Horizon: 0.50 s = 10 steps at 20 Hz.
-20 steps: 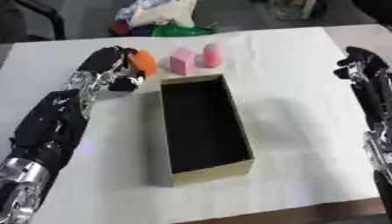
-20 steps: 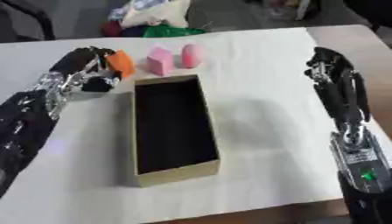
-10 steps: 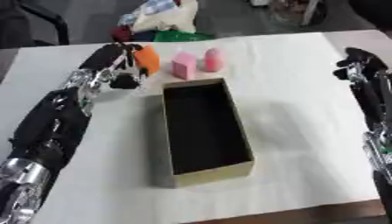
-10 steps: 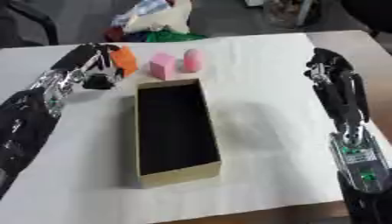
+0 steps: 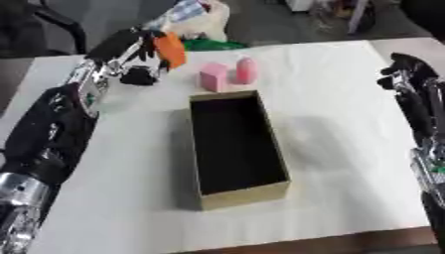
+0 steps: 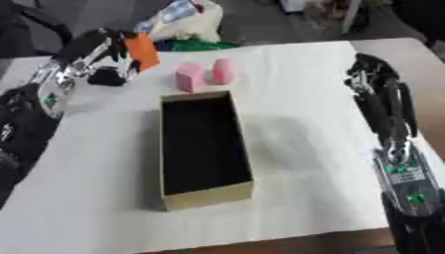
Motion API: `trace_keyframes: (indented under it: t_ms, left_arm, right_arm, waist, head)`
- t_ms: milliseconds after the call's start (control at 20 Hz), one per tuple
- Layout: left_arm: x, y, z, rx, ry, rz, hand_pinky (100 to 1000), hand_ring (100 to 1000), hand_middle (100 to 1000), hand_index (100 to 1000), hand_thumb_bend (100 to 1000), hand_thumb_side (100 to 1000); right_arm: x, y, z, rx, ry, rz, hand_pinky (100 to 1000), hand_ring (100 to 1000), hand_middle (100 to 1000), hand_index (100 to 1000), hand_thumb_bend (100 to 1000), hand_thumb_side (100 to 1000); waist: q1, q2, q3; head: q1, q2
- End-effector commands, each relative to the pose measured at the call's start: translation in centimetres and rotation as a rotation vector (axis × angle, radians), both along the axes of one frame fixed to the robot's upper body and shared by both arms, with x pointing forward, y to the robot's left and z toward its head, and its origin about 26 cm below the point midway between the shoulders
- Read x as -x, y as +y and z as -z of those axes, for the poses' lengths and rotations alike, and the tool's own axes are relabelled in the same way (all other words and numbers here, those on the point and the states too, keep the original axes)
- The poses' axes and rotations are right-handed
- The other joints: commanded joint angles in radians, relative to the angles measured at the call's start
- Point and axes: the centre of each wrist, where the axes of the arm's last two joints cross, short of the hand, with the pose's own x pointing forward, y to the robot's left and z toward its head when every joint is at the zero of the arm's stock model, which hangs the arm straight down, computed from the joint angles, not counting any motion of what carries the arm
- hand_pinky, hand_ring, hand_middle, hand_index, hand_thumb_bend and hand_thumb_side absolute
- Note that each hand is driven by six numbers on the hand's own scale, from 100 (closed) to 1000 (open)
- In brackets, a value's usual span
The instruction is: Pick up objects on the table and place them in the box.
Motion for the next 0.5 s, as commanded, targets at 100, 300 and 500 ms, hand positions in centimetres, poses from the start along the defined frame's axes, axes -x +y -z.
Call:
trace_keyframes:
  t_ms: [100,300,500]
  left_arm:
    - [0.4,-0.8,-3.1,-0.051,-0.062,0.116,619,516,509,791,100,408]
    - [0.9,-2.3,-3.5,-0.125,-0.066,0.231,623,525,521,793,100,417]
    - [1.2,-3.7,-3.2,-0.196,-0.055,0.335,624,533,528,794,100,438]
  right_arm:
    - [0.0,-0.1,-1.0,0.014,-0.031,0.002,681,619,605,825,100,779]
    - [0.0,-0.1,-1.0,0.017,-0.029,0.002,682,620,605,825,100,777]
    - [0.0,0.0,-1.0,0.019,-0.029,0.0,682,621,606,826,100,776]
  waist:
    - [-0.001,-0.026,0.004]
    - [-0.002,-0.033,0.009]
    - [-0.003,-0.036,0.012]
  head:
    - [-0.006,0.01]
    - [-0.007,0.013]
    - [-0.009,0.013]
